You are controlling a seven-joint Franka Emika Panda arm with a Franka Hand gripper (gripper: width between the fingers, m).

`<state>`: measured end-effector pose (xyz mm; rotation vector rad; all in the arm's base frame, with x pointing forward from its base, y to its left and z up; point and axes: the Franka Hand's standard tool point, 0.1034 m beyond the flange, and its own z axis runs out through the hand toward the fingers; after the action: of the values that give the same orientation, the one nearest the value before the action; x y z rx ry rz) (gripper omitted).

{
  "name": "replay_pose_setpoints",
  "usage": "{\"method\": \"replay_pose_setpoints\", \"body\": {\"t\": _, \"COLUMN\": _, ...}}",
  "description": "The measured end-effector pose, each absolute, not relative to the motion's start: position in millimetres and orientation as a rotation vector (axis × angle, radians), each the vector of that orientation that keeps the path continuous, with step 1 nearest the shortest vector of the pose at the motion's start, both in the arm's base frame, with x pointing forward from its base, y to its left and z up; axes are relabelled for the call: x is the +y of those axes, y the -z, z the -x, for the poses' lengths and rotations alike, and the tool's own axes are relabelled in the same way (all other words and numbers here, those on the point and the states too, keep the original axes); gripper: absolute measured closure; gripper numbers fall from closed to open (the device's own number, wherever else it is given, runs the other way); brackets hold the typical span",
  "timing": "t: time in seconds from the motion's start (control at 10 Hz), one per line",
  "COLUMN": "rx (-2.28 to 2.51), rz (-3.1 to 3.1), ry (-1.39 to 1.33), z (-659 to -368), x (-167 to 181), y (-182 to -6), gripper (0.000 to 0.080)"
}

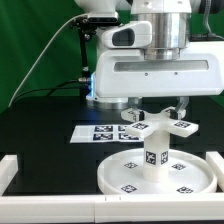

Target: Assemble round table

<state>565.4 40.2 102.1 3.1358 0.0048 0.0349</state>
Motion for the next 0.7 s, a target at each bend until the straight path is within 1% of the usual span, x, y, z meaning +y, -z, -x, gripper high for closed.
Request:
{"method": "replay_pose_setpoints", "body": {"t": 0.3, "rx": -0.545, "rz": -3.085, "ry": -0.078, "z": -564.7, "x": 41.4, "y": -101.7, "gripper": 0.0363}}
{"method": "replay_pose_setpoints", "body": {"t": 0.5, "rx": -1.111, "rz": -2.939, "ry": -0.102, "z": -563.9, "x": 41.1, "y": -100.7, "gripper": 0.0363}}
{"method": "replay_pose_setpoints", "body": {"t": 0.7, "rx": -1.547, "rz": -2.75, "ry": -0.098, "z": -563.7, "x": 41.1, "y": -100.9, "gripper": 0.0361}}
